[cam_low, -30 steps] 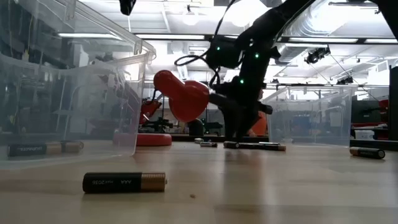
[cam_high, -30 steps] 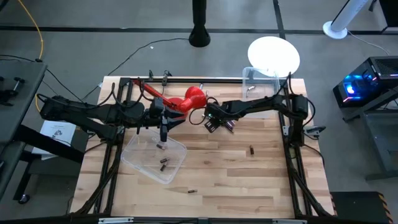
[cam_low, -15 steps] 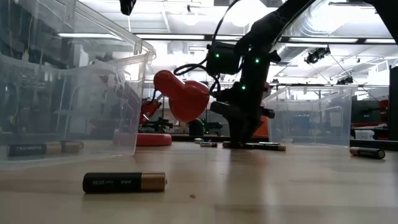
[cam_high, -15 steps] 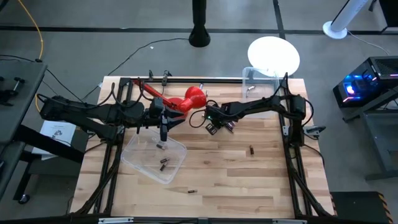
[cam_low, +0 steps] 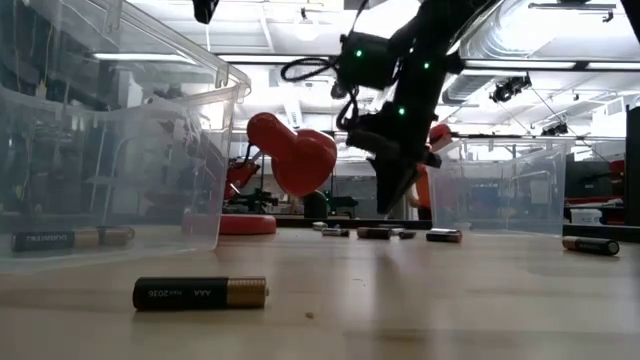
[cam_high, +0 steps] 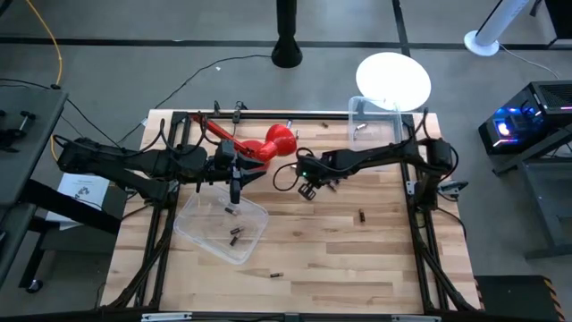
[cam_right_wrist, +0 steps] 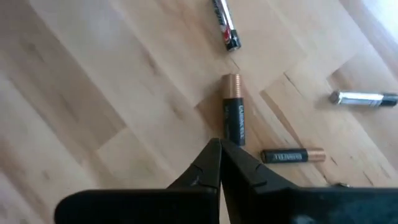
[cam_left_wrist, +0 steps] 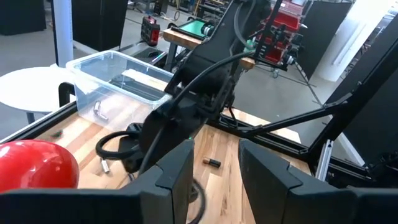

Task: Sort batteries
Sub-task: Put the black battery into the bottom transparent bin

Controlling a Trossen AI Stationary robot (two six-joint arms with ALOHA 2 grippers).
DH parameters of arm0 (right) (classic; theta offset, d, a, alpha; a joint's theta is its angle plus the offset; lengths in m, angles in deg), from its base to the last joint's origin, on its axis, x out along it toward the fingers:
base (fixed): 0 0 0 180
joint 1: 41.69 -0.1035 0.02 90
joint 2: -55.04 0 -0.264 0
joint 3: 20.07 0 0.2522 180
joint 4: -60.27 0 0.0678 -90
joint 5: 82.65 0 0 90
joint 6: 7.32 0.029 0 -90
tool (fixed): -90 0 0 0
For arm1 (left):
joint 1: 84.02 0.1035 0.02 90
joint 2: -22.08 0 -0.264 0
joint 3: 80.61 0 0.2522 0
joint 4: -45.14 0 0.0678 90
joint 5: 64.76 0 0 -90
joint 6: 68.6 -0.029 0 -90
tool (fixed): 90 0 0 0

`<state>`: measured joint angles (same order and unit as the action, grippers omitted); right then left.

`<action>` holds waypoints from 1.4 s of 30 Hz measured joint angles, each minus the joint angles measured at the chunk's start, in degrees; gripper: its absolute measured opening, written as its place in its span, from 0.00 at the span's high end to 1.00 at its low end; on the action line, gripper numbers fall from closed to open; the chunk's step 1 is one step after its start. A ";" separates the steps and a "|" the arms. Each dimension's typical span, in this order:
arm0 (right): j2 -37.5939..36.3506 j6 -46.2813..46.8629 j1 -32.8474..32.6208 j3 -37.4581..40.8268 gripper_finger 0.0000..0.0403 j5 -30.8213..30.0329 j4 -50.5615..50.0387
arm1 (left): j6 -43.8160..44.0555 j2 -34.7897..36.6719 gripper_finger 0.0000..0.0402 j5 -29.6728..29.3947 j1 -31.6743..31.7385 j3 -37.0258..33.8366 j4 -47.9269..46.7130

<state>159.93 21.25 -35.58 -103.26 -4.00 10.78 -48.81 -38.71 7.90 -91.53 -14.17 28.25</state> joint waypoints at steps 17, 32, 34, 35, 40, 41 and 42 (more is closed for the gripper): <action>0.05 -6.83 3.40 -0.04 0.84 2.12 1.33 | -0.24 0.00 0.70 0.02 0.00 0.00 0.02; 8.36 -9.53 5.43 -0.44 0.58 5.99 4.02 | 1.09 0.00 0.70 -0.42 0.00 0.00 0.04; 9.65 -9.41 4.65 -0.46 0.60 4.87 3.27 | 1.11 0.00 0.70 -1.24 0.00 0.00 -0.01; 9.83 -9.48 4.27 -0.54 0.64 4.69 2.71 | 1.09 0.00 0.70 -1.34 0.00 0.00 0.06; 7.53 -11.09 1.83 -0.34 0.94 1.92 0.18 | -1.72 1.09 0.70 -2.25 0.00 0.00 0.06; 6.49 -10.76 1.39 -0.13 0.94 1.95 -0.44 | -2.25 1.57 0.70 -3.00 0.00 0.00 0.02; 5.06 -10.24 1.02 0.16 0.94 2.18 -1.85 | -2.64 2.11 0.70 -3.87 -0.02 0.00 -0.27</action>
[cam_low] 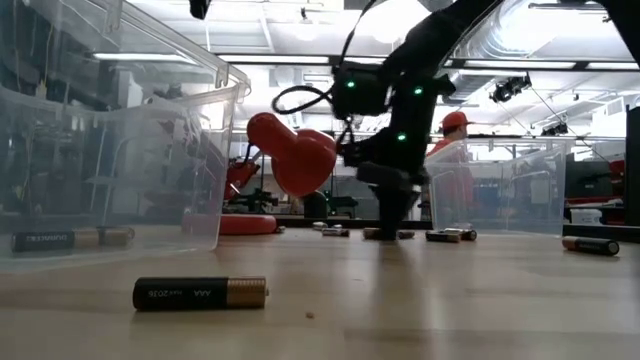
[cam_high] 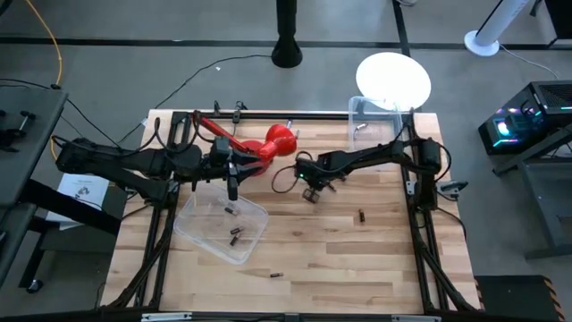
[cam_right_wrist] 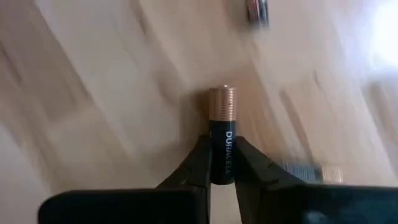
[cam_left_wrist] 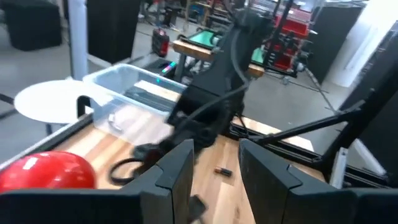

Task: Sort batteries
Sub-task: Put the black battery into the bottom transparent bin

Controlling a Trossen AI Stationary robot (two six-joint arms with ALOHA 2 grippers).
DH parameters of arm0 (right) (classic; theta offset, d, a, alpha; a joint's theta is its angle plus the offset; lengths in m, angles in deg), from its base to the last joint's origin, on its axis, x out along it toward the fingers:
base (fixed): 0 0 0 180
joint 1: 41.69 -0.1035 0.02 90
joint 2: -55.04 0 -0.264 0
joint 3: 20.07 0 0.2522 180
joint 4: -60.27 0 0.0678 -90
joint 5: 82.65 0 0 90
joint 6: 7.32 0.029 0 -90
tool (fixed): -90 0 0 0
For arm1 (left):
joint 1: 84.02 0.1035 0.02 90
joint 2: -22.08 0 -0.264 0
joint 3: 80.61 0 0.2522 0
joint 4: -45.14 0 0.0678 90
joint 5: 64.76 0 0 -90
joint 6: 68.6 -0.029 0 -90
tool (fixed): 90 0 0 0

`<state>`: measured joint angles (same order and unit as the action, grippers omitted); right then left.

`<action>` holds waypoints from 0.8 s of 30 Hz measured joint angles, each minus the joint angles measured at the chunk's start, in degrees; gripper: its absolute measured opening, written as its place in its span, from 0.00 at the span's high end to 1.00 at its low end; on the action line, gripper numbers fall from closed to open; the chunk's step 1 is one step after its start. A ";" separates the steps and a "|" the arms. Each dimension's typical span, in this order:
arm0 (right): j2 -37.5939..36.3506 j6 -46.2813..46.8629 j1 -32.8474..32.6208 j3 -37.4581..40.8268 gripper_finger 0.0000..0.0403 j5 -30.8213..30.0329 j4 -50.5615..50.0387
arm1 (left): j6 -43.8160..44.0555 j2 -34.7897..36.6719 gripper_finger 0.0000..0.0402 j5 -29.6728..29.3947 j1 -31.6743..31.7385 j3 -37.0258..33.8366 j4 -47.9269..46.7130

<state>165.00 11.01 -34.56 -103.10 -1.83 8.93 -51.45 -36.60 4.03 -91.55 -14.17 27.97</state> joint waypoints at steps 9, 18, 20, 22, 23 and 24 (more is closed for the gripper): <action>-14.54 3.65 -6.79 -0.14 0.95 11.72 15.16 | -5.21 5.68 0.70 -10.78 0.01 0.00 -1.99; -5.09 2.23 -12.33 -8.35 0.95 21.91 39.91 | -5.64 6.09 0.70 -14.01 1.64 0.00 -3.10; -1.84 0.99 -13.02 -12.47 0.94 22.85 40.00 | -5.25 6.10 0.70 -13.93 1.89 0.00 -3.10; 1.27 0.81 -13.62 -16.10 0.91 22.78 39.33 | -5.23 6.09 0.70 -13.85 1.90 0.00 -3.15; 2.79 0.98 -13.86 -17.76 0.88 22.69 38.35 | -5.15 6.10 0.70 -13.75 1.90 0.00 -3.14; 4.11 1.04 -14.01 -19.41 0.84 22.67 36.91 | -4.77 6.10 0.70 -13.37 1.90 0.00 -3.14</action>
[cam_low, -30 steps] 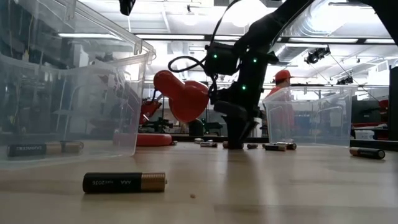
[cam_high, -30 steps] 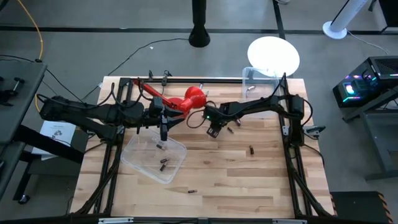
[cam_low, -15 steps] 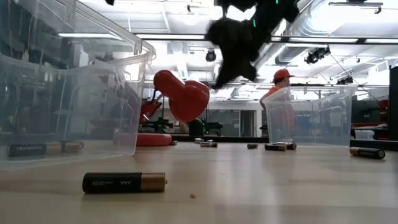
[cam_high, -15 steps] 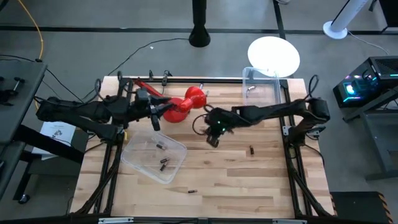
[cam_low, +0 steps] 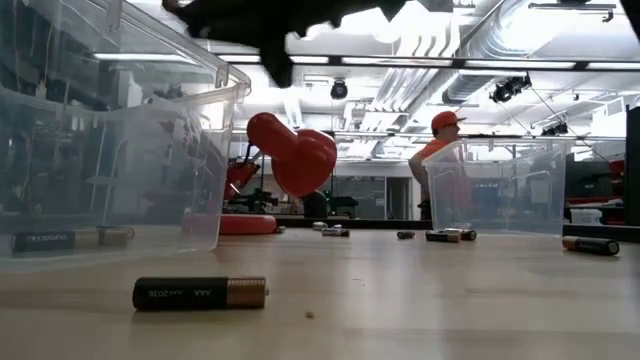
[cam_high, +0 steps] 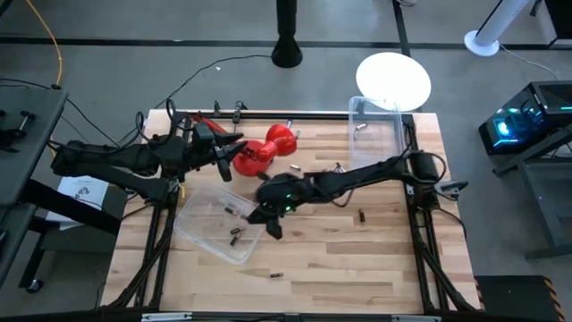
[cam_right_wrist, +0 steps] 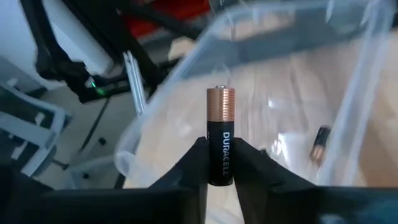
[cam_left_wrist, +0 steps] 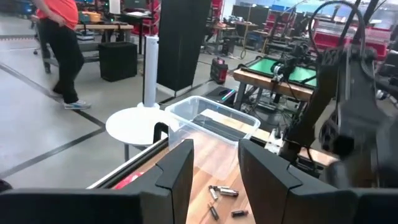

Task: Sort batteries
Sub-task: Put the black battery into the bottom transparent bin

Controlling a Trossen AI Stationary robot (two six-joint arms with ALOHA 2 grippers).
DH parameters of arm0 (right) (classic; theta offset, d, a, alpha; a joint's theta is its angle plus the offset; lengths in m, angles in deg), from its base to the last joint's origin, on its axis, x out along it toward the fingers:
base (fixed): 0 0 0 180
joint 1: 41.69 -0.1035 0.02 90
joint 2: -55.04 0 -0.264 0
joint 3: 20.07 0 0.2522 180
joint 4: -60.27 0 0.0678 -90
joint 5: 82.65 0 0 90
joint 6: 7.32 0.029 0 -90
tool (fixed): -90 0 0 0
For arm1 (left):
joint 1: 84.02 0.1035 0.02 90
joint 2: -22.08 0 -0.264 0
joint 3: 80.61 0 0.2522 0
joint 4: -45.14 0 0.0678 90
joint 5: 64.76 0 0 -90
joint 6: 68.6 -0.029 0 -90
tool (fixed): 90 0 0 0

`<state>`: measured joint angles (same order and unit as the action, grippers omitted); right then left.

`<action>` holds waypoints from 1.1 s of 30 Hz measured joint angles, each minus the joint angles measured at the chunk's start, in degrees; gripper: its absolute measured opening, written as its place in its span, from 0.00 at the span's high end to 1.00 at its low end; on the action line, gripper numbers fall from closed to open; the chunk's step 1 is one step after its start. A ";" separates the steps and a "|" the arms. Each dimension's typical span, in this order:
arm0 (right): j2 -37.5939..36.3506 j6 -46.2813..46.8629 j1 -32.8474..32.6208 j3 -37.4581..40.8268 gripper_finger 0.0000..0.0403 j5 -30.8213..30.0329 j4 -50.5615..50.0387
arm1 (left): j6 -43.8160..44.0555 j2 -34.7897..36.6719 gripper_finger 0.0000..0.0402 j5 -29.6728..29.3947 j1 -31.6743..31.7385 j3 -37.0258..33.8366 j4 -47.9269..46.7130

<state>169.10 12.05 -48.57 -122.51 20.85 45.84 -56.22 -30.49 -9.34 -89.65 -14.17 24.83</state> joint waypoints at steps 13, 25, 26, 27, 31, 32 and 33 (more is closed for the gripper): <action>-3.69 -13.09 1.90 -11.92 0.57 -8.12 -25.46 | 1.34 -0.48 0.70 2.65 0.70 0.04 -3.80; -28.71 -5.25 5.39 4.59 0.60 -30.26 -42.02 | 2.05 -8.98 0.70 15.03 5.83 2.09 -8.47; -31.01 -2.13 5.75 7.67 0.60 -31.49 -41.43 | 1.90 -10.30 0.70 16.06 6.36 3.48 -9.60; -33.04 1.55 6.14 10.61 0.60 -32.36 -40.78 | 1.10 -11.49 0.70 16.73 6.88 4.88 -11.26; -39.73 12.78 7.65 22.33 0.60 -29.33 -33.91 | -6.81 -16.82 0.70 17.99 7.52 10.76 -15.40; -40.43 14.74 7.70 25.05 0.60 -28.46 -31.05 | -8.80 -18.08 0.70 18.02 7.35 11.60 -15.89; -40.92 16.28 7.69 27.63 0.60 -27.81 -28.08 | -10.52 -19.38 0.70 18.33 7.04 12.22 -15.83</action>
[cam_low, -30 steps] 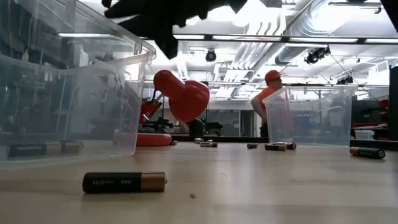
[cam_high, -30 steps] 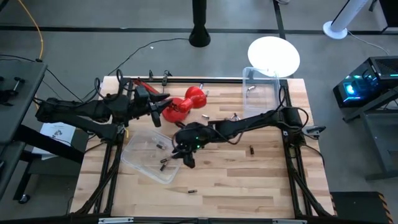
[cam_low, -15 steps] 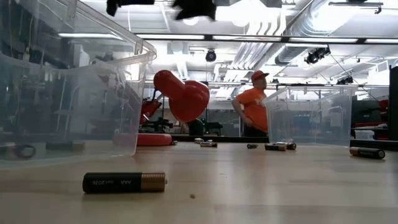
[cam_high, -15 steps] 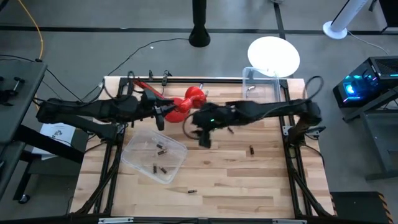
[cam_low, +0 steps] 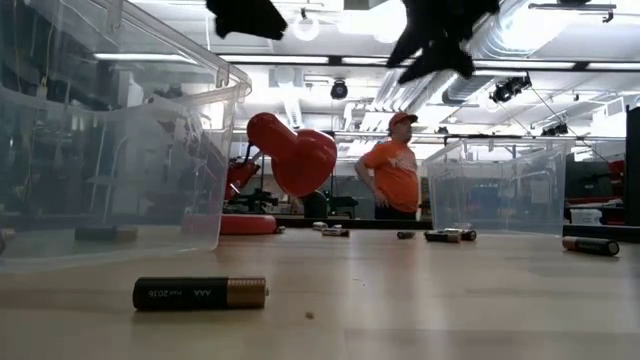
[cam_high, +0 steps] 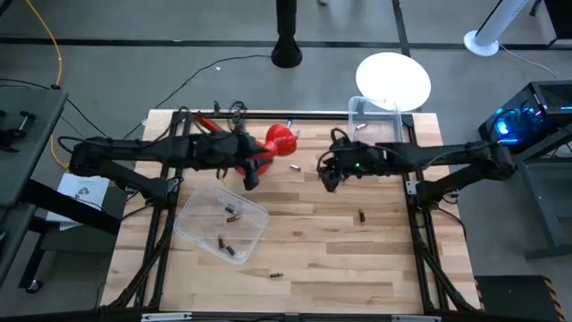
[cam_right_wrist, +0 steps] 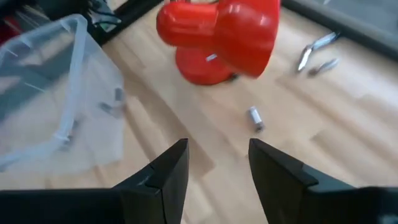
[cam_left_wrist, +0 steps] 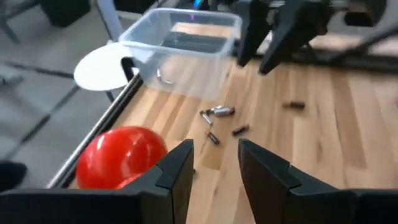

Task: Sort batteries
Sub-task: Put the black battery into the bottom transparent bin

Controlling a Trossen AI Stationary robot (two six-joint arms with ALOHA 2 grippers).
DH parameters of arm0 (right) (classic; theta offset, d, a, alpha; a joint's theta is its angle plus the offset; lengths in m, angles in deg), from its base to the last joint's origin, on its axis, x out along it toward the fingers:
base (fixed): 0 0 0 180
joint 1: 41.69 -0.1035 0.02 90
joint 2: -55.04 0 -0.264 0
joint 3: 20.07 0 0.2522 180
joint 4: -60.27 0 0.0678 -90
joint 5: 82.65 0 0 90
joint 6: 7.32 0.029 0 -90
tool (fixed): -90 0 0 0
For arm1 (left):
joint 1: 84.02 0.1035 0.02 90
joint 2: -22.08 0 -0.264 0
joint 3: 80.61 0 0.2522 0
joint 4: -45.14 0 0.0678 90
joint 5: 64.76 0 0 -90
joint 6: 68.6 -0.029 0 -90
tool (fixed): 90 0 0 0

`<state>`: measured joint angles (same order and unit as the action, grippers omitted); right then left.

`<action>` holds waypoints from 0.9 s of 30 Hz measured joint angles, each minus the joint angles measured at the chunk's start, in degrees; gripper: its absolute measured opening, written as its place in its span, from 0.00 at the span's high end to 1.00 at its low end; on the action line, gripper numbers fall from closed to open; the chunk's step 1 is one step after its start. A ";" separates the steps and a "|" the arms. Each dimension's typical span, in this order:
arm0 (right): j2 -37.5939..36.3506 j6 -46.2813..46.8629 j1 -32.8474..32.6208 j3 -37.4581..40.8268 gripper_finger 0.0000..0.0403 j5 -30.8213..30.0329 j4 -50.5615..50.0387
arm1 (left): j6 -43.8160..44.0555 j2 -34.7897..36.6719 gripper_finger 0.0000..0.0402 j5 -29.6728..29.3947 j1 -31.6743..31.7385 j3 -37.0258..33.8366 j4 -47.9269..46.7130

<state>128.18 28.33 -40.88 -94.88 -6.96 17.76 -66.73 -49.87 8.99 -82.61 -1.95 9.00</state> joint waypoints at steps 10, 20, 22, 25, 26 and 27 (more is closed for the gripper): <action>6.08 5.91 0.08 10.55 0.62 1.43 21.12 | 1.97 -4.31 0.82 3.57 -4.23 -0.65 -5.65; 19.58 4.50 1.43 6.43 0.74 7.02 23.32 | 10.98 9.08 0.95 -0.12 -4.06 -8.97 -2.16; 19.82 3.26 1.32 5.36 0.74 9.29 19.91 | 12.62 11.01 0.95 0.16 -4.22 -9.93 -2.38; 18.33 1.29 -0.49 4.24 0.74 10.51 11.17 | 15.77 12.62 0.95 0.61 -4.22 -10.95 -2.07; 17.65 1.16 -1.36 4.02 0.74 10.68 7.63 | 16.26 12.78 0.95 0.61 -4.22 -11.20 -1.94; 17.04 1.34 -2.28 3.99 0.74 10.66 3.92 | 16.52 12.78 0.94 0.61 -4.22 -11.45 -1.43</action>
<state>145.23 29.67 -43.16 -90.89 3.70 21.68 -50.21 -37.09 9.60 -86.83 -13.40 7.57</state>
